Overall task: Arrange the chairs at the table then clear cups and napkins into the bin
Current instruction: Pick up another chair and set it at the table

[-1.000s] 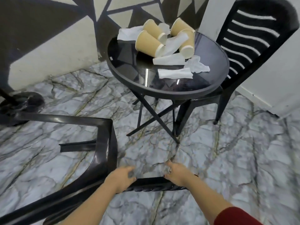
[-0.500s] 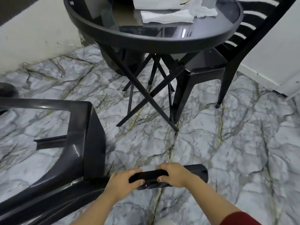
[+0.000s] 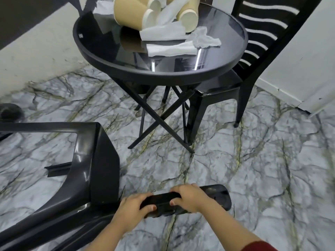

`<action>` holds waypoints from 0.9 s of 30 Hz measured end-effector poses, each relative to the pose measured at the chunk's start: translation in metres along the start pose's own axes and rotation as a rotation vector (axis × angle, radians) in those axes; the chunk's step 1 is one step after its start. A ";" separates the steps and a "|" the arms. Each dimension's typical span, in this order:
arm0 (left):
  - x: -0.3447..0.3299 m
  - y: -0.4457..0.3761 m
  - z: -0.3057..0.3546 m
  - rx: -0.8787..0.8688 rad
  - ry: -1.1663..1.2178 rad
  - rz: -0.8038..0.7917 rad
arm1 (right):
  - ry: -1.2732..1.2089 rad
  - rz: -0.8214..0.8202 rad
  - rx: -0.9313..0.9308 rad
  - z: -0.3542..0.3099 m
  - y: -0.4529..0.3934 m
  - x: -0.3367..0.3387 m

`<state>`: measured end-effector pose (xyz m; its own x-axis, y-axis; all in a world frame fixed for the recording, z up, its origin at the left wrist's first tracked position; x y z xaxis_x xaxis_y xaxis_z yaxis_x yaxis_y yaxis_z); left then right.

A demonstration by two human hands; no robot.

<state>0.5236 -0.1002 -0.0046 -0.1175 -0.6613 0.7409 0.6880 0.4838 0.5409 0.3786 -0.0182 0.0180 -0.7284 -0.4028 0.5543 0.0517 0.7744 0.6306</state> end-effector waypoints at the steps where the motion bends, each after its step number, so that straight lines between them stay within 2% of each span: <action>1: 0.008 0.003 0.005 -0.001 0.006 0.015 | 0.010 0.002 -0.002 -0.004 0.005 0.008; 10: 0.078 0.064 0.036 -0.043 0.223 0.105 | 0.155 0.075 0.051 -0.077 0.061 0.069; 16: 0.116 0.118 0.033 -0.050 0.217 0.154 | 0.292 0.109 0.056 -0.150 0.092 0.080; 21: 0.135 0.167 0.013 -0.041 0.220 0.274 | 0.446 0.133 0.063 -0.221 0.111 0.074; 27: 0.158 0.228 -0.031 -0.008 0.292 0.538 | 0.612 0.148 0.112 -0.310 0.134 0.059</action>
<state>0.6841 -0.1121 0.2240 0.4486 -0.4554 0.7690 0.6015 0.7903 0.1171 0.5545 -0.0893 0.3032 -0.1957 -0.4676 0.8620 0.0261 0.8762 0.4812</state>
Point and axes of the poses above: each hand's wrist, its own y-axis away from the middle knuckle, its own x-axis out of the back of the hand, z = x × y, the point moved 8 cm from there along -y, towards the middle knuckle, and after that the axes turned 10 degrees about -y, right-handed, at the moved point
